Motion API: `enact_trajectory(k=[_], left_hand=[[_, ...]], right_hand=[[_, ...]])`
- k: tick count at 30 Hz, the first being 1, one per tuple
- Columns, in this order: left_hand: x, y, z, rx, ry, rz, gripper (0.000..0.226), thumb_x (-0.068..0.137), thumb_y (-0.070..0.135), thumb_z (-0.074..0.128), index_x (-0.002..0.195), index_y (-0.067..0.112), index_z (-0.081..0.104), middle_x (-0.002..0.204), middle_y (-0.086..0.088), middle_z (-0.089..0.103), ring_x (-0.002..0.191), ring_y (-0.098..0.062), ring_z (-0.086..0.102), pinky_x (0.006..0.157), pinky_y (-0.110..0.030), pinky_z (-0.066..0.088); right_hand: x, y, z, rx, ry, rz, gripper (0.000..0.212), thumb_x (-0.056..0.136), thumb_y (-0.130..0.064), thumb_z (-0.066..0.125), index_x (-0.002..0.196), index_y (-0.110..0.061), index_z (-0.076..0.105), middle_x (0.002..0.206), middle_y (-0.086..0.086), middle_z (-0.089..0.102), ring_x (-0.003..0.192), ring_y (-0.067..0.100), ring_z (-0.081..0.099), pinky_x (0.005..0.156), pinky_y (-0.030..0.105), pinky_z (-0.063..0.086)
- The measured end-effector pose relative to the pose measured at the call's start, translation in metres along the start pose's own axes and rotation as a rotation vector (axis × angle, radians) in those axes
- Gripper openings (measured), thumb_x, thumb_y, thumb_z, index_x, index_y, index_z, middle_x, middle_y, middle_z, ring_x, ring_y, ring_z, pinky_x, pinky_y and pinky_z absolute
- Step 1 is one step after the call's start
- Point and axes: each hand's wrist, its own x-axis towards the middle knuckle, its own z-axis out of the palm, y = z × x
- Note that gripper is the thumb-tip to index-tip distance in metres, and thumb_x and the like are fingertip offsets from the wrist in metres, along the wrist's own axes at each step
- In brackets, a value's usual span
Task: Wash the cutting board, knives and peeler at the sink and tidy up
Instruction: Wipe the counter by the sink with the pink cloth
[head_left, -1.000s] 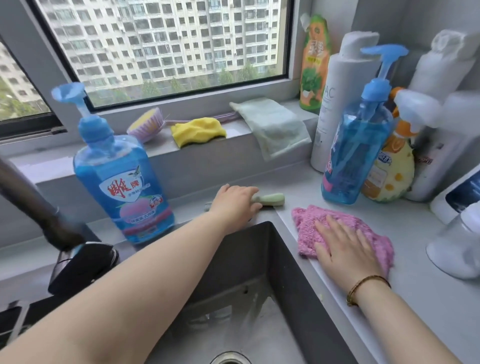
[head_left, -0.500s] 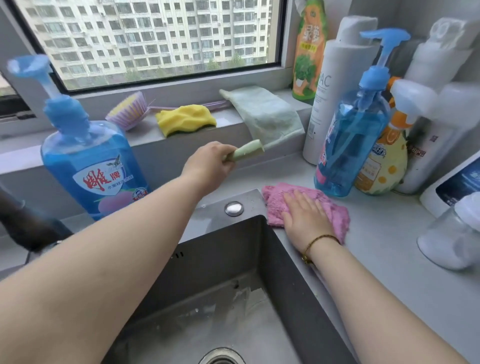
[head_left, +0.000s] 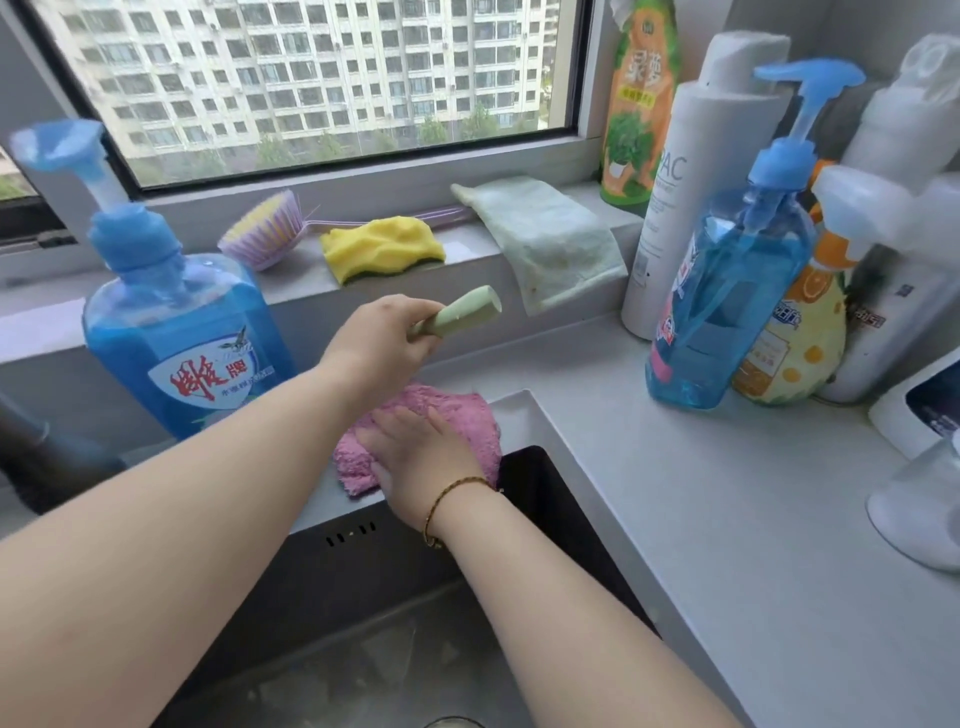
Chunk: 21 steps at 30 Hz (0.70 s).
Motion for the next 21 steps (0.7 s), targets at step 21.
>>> enact_trajectory(k=[21], left_hand=[[-0.042, 0.013, 0.063, 0.234, -0.104, 0.017, 0.048, 0.095, 0.02, 0.044, 0.141, 0.013, 0.034, 0.148, -0.004, 0.033, 0.135, -0.022, 0.03, 0.112, -0.032, 0.01]], right_hand=[[-0.224, 0.105, -0.037, 0.291, 0.109, 0.728, 0.044, 0.096, -0.013, 0.037, 0.139, -0.023, 0.037, 0.153, -0.004, 0.022, 0.142, 0.011, 0.015, 0.11, 0.016, 0.007]])
